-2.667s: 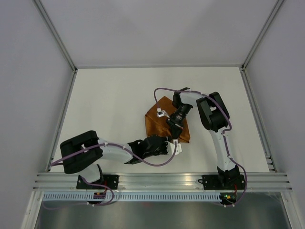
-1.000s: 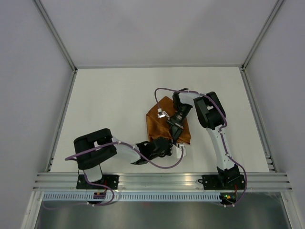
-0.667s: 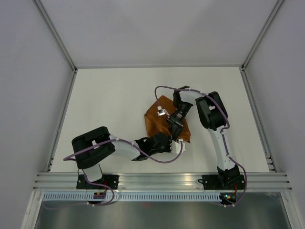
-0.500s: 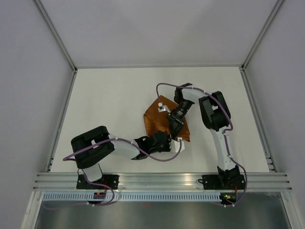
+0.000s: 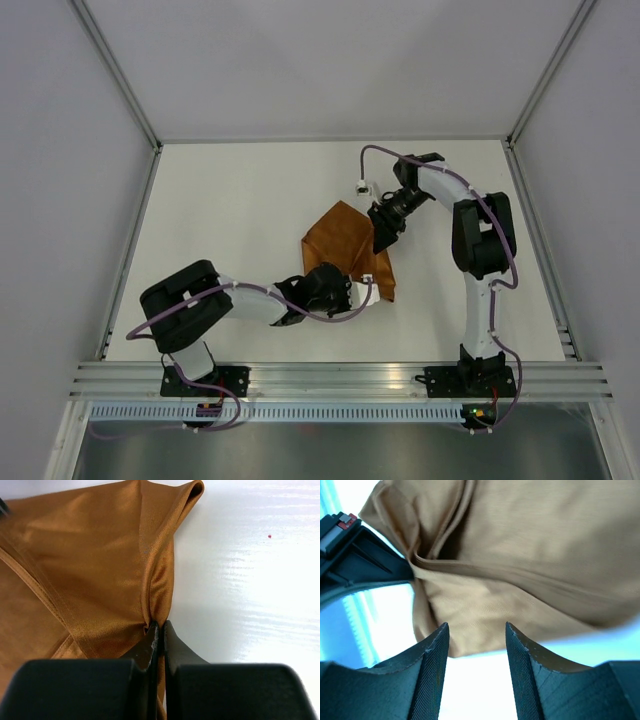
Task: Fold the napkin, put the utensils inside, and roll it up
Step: Roll the napkin with the utensil
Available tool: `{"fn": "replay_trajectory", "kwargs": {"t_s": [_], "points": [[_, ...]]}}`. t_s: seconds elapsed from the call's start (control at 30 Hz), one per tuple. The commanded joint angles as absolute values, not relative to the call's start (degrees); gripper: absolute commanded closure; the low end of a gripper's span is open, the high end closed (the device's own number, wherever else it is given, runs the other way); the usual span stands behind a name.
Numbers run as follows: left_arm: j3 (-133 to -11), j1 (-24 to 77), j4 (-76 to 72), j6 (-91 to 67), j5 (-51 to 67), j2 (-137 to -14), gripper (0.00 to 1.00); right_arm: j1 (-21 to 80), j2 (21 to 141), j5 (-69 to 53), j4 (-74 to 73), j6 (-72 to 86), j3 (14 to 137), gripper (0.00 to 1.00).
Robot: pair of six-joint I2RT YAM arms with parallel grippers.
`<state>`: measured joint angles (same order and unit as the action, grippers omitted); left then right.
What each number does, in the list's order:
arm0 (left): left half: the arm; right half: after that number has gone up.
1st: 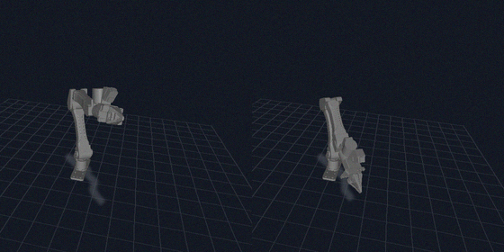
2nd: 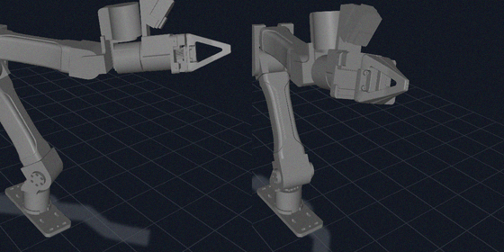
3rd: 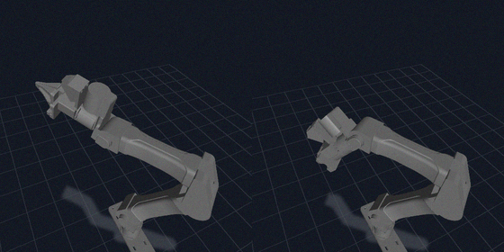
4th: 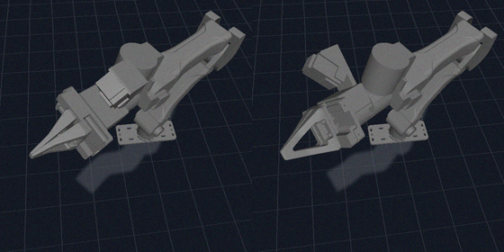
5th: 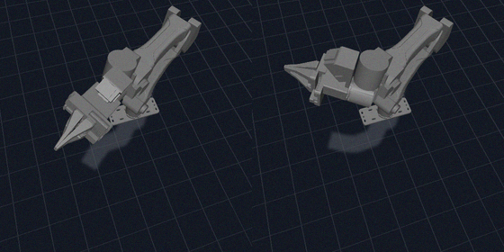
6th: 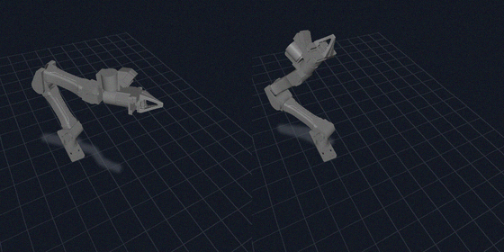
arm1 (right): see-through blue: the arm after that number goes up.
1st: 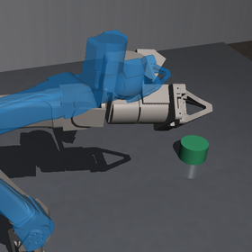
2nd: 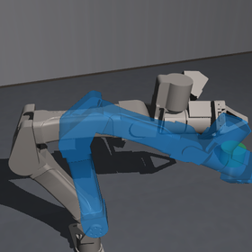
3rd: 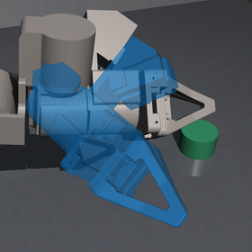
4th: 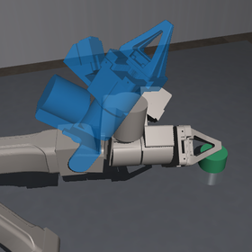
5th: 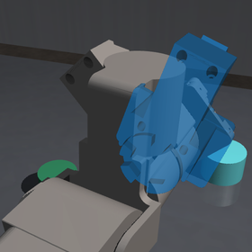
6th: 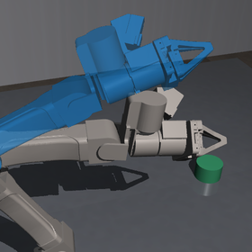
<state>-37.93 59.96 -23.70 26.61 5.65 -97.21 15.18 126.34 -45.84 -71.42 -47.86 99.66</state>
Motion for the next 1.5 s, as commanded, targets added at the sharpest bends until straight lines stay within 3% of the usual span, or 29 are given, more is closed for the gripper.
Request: {"fn": "replay_trajectory", "kwargs": {"t_s": [0.0,0.3,0.53,0.8,0.97,1.47], "points": [[-39.90,57.92,-19.43,21.63,11.51,-95.01,0.98,11.70,119.89,-46.93,-65.32,-47.19,98.62,0.45],[-46.14,51.69,-10.38,16.53,22.75,-95.18,0.98,9.58,99.95,-46.40,-43.80,-49.66,74.46,0.45],[-50.36,45.89,-5.72,12.92,33.21,-98.69,0.98,9.67,86.42,-48.07,-35.51,-54.05,59.70,0.46],[-52.73,41.84,-5.45,9.15,41.74,-102.22,0.98,16.95,69.73,-42.64,-23.76,-54.33,45.37,0.45],[-53.26,40.78,-5.36,8.44,43.77,-103.36,0.98,23.46,69.25,-39.47,-21.71,-53.79,41.93,0.44],[-54.32,39.46,-5.80,6.50,47.37,-105.64,0.98,41.92,71.01,-20.23,3.06,-53.79,28.74,0.40]]}}
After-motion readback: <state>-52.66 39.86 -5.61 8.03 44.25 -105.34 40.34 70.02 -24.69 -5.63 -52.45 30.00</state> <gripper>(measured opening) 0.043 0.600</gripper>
